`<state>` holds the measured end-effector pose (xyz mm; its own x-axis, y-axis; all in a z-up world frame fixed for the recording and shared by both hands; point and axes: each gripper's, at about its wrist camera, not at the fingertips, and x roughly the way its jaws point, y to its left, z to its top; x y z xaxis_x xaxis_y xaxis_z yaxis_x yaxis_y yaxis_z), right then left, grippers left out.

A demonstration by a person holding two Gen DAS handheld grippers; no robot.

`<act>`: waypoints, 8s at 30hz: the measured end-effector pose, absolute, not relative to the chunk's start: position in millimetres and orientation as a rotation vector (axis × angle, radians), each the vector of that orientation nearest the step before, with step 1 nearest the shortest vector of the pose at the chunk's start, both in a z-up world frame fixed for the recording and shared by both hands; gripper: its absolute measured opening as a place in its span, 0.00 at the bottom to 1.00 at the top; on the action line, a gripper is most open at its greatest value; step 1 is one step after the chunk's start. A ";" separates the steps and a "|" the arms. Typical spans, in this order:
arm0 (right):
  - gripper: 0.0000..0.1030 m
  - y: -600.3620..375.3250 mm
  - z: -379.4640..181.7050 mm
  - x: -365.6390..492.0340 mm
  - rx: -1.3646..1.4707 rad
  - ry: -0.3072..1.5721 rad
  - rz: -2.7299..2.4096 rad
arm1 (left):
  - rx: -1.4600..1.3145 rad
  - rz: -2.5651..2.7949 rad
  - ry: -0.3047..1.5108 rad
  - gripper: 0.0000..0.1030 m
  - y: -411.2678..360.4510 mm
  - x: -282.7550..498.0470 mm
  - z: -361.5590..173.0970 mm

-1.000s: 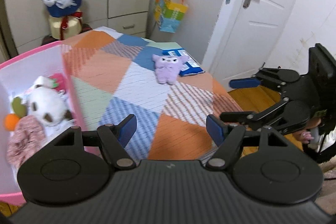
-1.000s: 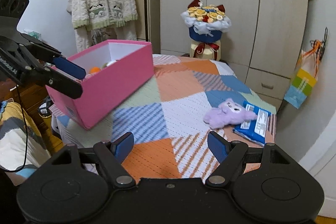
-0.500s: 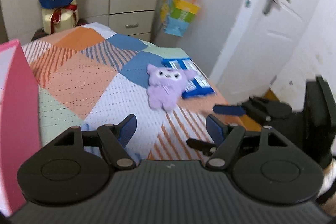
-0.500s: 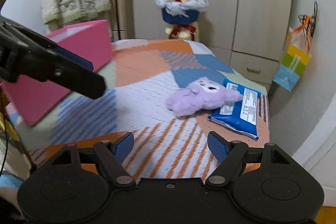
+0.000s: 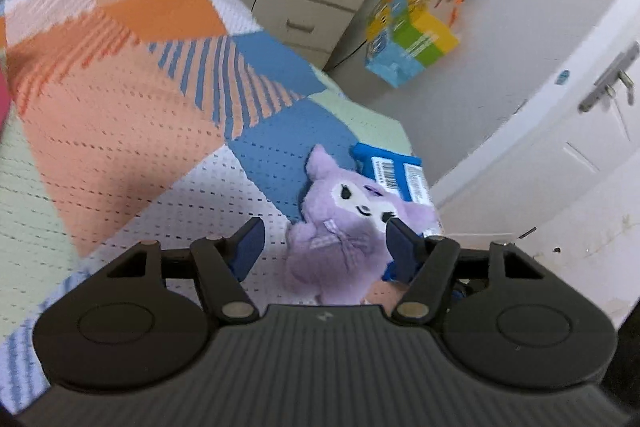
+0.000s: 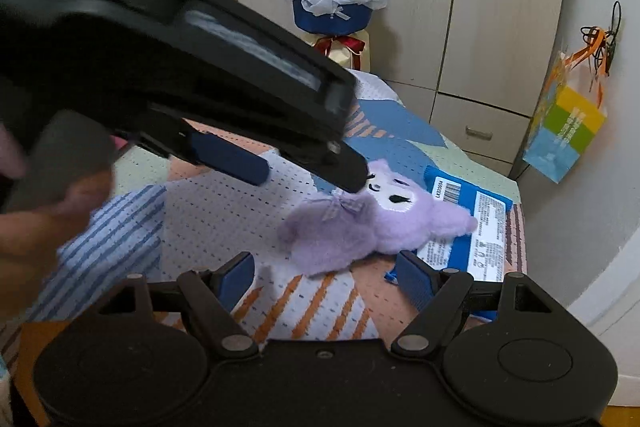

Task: Organize soft objects
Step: 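Close both tools on the purple plush toy from either side, then lift the purple plush toy with both tools toward the pink box, then open both tools to drop the purple plush toy into the box, then move both tools back toward the blue wipes pack on the quilt, then close both tools on the blue wipes pack from either side, then carry the blue wipes pack with both tools over the pink box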

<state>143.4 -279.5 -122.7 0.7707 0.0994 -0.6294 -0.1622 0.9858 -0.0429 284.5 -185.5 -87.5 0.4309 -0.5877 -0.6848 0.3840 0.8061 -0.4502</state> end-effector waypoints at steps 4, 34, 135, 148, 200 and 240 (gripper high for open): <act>0.79 -282.2 -126.0 151.9 -0.072 0.688 0.139 | -0.268 -0.618 0.988 0.53 -189.5 293.7 -103.6; 0.52 -273.3 -131.7 146.1 0.028 0.660 0.158 | -0.161 -0.675 0.931 0.33 -176.0 243.1 -91.0; 0.74 -36.3 -13.8 141.1 -0.197 0.696 0.727 | -0.202 -0.429 0.794 0.51 149.3 180.5 22.2; 0.75 -117.6 35.6 50.1 -0.150 0.528 0.617 | -0.071 -0.603 0.647 0.55 104.4 112.4 74.2; 0.87 -358.3 -137.0 154.6 -0.014 0.643 0.108 | -0.161 -0.730 0.899 0.49 -236.4 266.8 -94.3; 0.70 -309.6 -124.9 88.2 0.067 0.566 0.072 | -0.008 -0.855 0.835 0.33 -218.7 180.9 -79.5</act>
<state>88.2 -309.6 -124.9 0.8415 0.0862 -0.5333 -0.0491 0.9953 0.0834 180.9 -218.7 -79.5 0.3665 -0.6684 -0.6472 0.6626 0.6758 -0.3228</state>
